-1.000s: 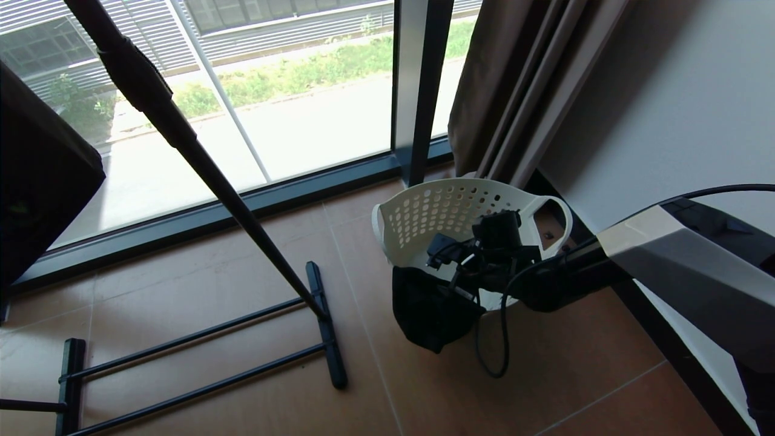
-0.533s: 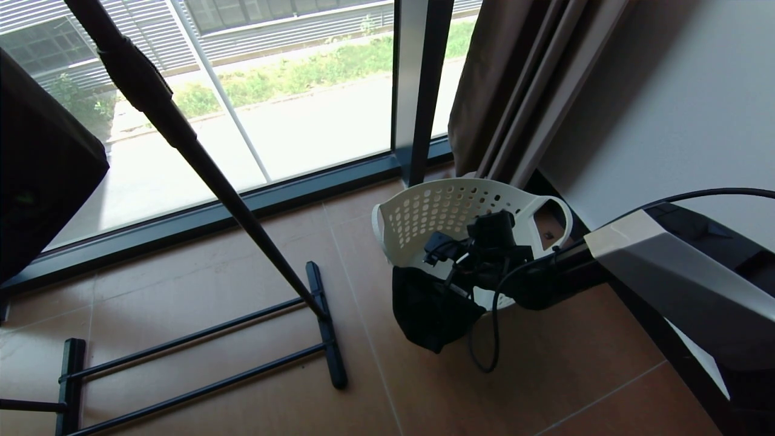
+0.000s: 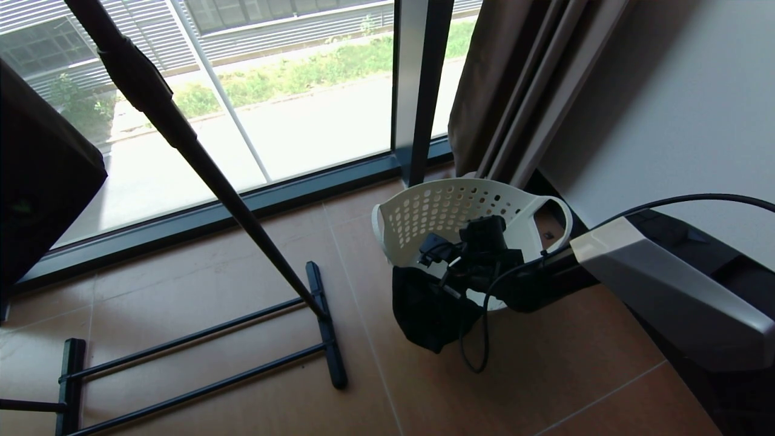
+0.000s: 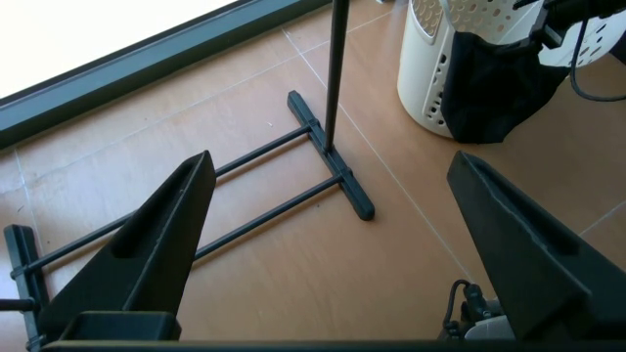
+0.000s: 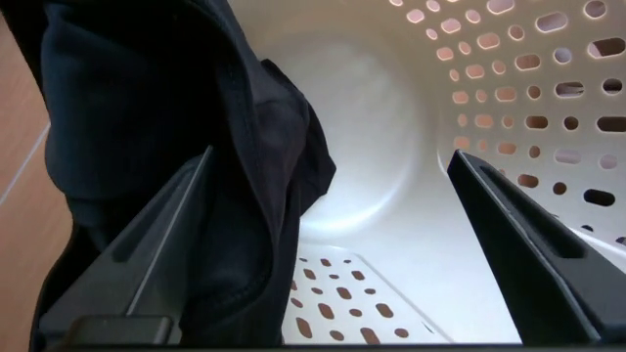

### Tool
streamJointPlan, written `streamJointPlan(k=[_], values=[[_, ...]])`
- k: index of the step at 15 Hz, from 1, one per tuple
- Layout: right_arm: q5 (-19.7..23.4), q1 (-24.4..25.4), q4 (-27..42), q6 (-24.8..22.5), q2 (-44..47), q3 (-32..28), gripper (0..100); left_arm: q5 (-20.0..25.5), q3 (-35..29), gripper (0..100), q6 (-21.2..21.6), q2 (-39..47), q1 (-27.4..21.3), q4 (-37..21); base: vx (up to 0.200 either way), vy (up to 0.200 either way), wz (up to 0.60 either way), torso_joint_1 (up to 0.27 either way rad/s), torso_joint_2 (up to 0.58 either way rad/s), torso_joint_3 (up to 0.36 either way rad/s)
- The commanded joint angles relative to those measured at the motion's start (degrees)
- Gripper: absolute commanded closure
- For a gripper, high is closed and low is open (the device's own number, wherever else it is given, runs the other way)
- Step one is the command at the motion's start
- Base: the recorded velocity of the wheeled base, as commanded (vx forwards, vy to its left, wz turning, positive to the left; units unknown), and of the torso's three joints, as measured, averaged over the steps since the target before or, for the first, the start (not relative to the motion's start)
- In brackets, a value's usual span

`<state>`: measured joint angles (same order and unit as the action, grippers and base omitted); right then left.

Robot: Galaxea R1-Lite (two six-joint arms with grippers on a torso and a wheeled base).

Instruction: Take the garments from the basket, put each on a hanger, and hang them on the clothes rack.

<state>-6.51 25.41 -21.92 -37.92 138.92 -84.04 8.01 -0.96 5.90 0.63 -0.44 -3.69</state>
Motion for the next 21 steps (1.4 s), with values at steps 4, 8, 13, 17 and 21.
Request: streamJointPlan(k=[4, 8, 13, 17, 21], values=[[-1.0, 0.3, -0.1, 1.5, 2.3, -2.4, 0, 0.0, 0.0, 0, 0.0, 0.0, 0.0, 0.0, 0.0, 0.0, 0.0, 0.0, 0.0, 0.0], [-1.7, 0.4, -0.2, 2.1, 2.7, -2.9, 100, 0.0, 0.0, 0, 0.0, 0.0, 0.0, 0.0, 0.0, 0.0, 0.0, 0.0, 0.0, 0.0], [-2.0, 0.7, -0.9, 2.2, 2.6, -3.0, 100, 0.0, 0.0, 0, 0.0, 0.0, 0.0, 0.0, 0.0, 0.0, 0.0, 0.0, 0.0, 0.0], [-1.9, 0.7, -2.1, 2.2, 2.1, -2.0, 100, 0.0, 0.0, 0, 0.0, 0.0, 0.0, 0.0, 0.0, 0.0, 0.0, 0.0, 0.0, 0.0], [-2.0, 0.8, -10.4, 2.1, -3.5, 4.5, 100, 0.0, 0.0, 0, 0.0, 0.0, 0.0, 0.0, 0.0, 0.0, 0.0, 0.0, 0.0, 0.0]])
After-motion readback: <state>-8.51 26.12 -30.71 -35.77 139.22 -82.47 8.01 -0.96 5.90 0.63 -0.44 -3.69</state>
